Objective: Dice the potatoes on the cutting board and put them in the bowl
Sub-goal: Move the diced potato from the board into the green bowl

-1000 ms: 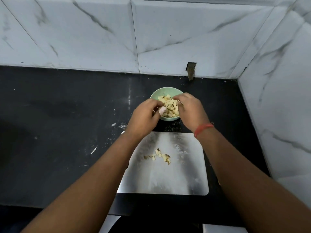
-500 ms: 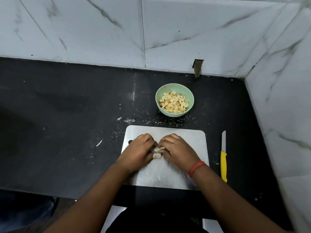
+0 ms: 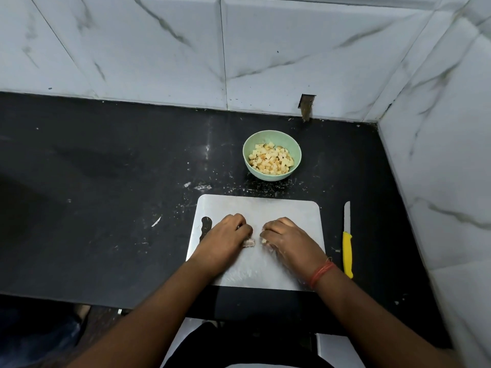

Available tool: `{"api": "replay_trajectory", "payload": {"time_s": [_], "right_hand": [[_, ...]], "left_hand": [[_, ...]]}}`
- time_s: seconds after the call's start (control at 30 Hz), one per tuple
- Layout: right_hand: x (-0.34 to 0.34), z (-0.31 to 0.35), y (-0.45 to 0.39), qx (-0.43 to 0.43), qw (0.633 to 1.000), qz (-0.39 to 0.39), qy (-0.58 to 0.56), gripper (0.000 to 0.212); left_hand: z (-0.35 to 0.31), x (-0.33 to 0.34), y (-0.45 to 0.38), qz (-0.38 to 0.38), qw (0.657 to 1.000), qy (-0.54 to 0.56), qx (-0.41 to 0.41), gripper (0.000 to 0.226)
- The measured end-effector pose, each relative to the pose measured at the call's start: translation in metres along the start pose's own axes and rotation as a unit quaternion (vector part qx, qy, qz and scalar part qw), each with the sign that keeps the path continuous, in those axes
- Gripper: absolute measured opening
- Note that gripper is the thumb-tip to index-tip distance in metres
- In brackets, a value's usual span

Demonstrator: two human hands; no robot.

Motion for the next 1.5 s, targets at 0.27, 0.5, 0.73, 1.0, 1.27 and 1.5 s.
{"api": "replay_trajectory", "payload": {"time_s": [0.27,0.5,0.73,1.0,1.27,1.5], "right_hand": [[0.004,0.003,-0.002,-0.008,0.998,0.002,0.06,0.019],[-0.003,-0.003,-0.014,0.057,0.998,0.04,-0.003,0.011],[-0.017,-0.011,-0.009,0.36,0.732,-0.051,-0.576,0.008],[-0.053,-0.016,-0.042,0.348,0.417,-0.096,-0.834,0.023],[-0.101,-0.071,-0.131,0.313,0.853,-0.183,-0.377,0.011],[-0.105,-0.059,-0.113,0.241,0.939,-0.193,-0.152,0.023]], "left_hand": [[-0.002,0.005,0.001,-0.011,0.999,-0.017,0.026,0.019],[0.005,0.002,-0.006,0.007,0.994,0.094,-0.059,0.018],[0.001,-0.023,-0.029,-0.005,0.86,0.404,-0.311,0.017],[-0.002,-0.05,-0.093,-0.07,0.652,0.66,-0.368,0.017],[0.037,-0.076,-0.183,-0.025,0.845,0.392,-0.363,0.035],[0.035,-0.095,-0.158,-0.054,0.892,0.355,-0.275,0.019]]}}
Point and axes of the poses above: each hand's wrist, its own y-axis away from the middle knuckle, its own x-axis out of the palm, z = x × y, the point moved 4 cm from there along -y, towards the middle knuckle, and after that the axes turned 6 degrees about -y, right-handed, at the moved point
